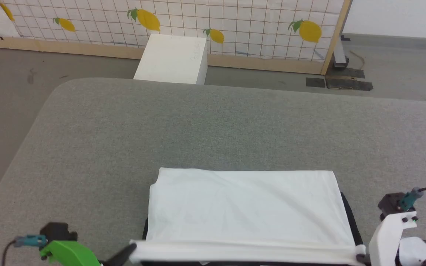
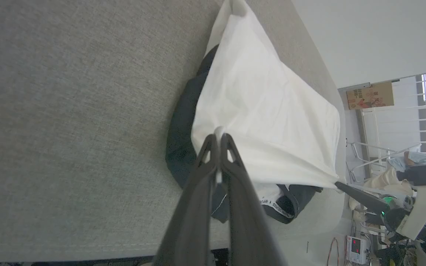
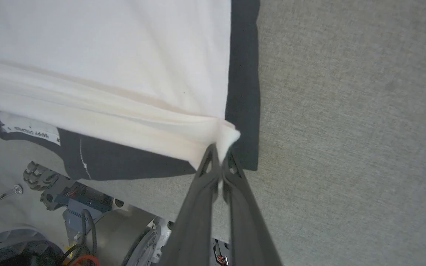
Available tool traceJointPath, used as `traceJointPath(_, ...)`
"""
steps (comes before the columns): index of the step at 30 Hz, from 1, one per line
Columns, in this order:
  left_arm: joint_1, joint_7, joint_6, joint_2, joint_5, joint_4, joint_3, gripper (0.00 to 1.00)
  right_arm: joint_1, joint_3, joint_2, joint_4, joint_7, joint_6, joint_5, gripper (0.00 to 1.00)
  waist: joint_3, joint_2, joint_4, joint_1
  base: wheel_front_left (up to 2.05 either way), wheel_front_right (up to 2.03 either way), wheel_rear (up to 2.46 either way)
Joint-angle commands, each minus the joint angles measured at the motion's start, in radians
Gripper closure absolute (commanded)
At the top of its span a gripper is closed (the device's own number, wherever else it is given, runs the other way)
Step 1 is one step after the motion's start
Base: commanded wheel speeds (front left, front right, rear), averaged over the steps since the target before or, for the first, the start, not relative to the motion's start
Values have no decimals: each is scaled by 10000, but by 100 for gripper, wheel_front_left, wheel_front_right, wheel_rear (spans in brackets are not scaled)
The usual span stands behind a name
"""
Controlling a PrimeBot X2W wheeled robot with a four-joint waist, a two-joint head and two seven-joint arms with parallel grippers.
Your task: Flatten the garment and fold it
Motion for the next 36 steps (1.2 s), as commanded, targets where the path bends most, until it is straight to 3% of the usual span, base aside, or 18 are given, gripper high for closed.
traceJointPath(1, 100, 157, 135, 55, 55, 210, -114, 100, 154, 93, -33, 78, -19, -13, -114, 100, 29, -1, -17, 1, 0, 0, 0)
traceJointPath(9, -281, 694, 405, -149, 470, 1196, -848, 100, 290, 636, -88, 706, -346, -13, -335, 100, 135, -1, -63, 1, 0, 0, 0)
traceJointPath(10, -343, 677, 394, -164, 523, 1265, -863, 81, 267, 674, -97, 734, -420, -13, -347, 100, 144, -1, -64, 1, 0, 0, 0)
traceJointPath(11, -413, 660, 386, -163, 600, 1357, -887, 29, 242, 711, -111, 769, -502, -13, -352, 100, 152, -1, -68, 1, 0, 0, 0)
traceJointPath(12, -459, 676, 400, -153, 654, 1427, -917, 0, 211, 747, -114, 772, -578, -13, -337, 57, 155, -1, -74, 1, 0, 0, 0)
traceJointPath(13, -507, 718, 424, -129, 704, 1498, -953, 0, 183, 805, -137, 778, -634, -13, -324, 0, 139, -1, -84, 1, 0, 0, 0)
traceJointPath(20, -537, 694, 747, 208, 886, 1451, -821, 0, 197, 777, -317, 331, -417, -13, 293, 0, -181, -1, -142, 1, 0, 0, 0)
traceJointPath(24, -576, 195, 854, 584, 1100, 1022, -351, 0, 134, 95, -185, -501, -183, -13, 818, 0, -339, -1, -157, 1, 0, 0, 0)
traceJointPath(30, -1340, -2443, 490, 912, 2829, 454, 664, 0, -715, -1480, 290, -1306, -1054, -13, 458, 0, -200, -1, -117, 1, 0, 0, 0)
traceJointPath(31, -1506, -3095, 415, 861, 3269, 444, 784, 0, -844, -1602, 322, -1238, -1209, -13, 308, 0, -149, -1, -107, 1, 0, 0, 0)
traceJointPath(32, -1798, -4404, 370, 847, 4346, 529, 906, 0, -996, -1645, 324, -1036, -1417, -13, 85, 0, -44, -1, -97, 1, 0, 0, 0)
traceJointPath(36, -2193, -5311, 354, 409, 6079, 726, 1186, 0, -1117, -1373, 238, -504, -1675, -13, -21, 0, 257, -1, -69, 1, 0, 0, 0)
